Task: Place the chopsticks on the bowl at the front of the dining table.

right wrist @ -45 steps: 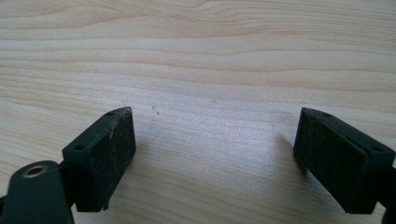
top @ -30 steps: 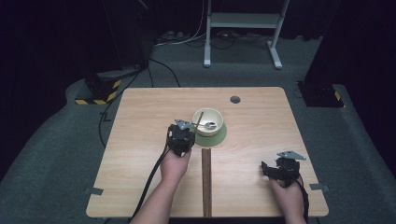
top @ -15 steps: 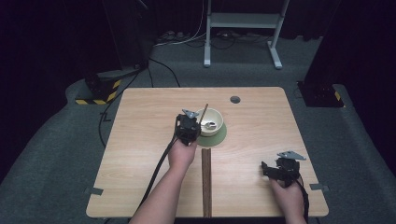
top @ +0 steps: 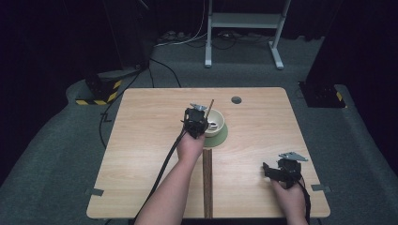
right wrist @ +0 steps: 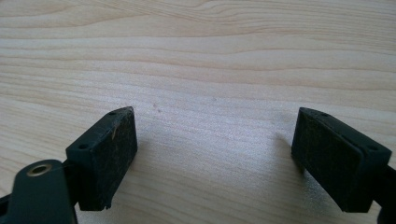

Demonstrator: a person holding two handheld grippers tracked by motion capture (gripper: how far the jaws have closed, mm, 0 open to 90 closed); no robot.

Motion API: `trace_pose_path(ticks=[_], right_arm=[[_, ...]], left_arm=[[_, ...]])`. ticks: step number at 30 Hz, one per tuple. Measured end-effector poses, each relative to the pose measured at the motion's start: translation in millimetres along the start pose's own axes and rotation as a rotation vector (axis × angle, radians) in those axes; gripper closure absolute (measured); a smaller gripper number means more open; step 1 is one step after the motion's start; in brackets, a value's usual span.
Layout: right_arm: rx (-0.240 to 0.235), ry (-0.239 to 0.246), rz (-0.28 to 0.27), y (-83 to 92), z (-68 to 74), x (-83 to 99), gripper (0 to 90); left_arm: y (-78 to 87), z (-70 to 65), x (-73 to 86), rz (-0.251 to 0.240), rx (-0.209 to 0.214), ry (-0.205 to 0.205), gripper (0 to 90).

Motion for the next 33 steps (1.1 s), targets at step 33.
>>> trace_pose_path(ticks=[33], right_arm=[[0.001, 0.005, -0.005, -0.1, -0.5, 0.1, 14.2]], left_arm=[[-17.9, 6.6, 2.2, 0.047, -0.062, -0.003, 83.7]])
Point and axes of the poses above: each handheld gripper's, and its own axes: y roughly backward along the jaws, x roughly out of its underside, z roughly to its left, the point moved 1 cm from there along -y, roughly forward along the jaws, and after that the axes turned 10 degrees about z, right-handed, at the moved point
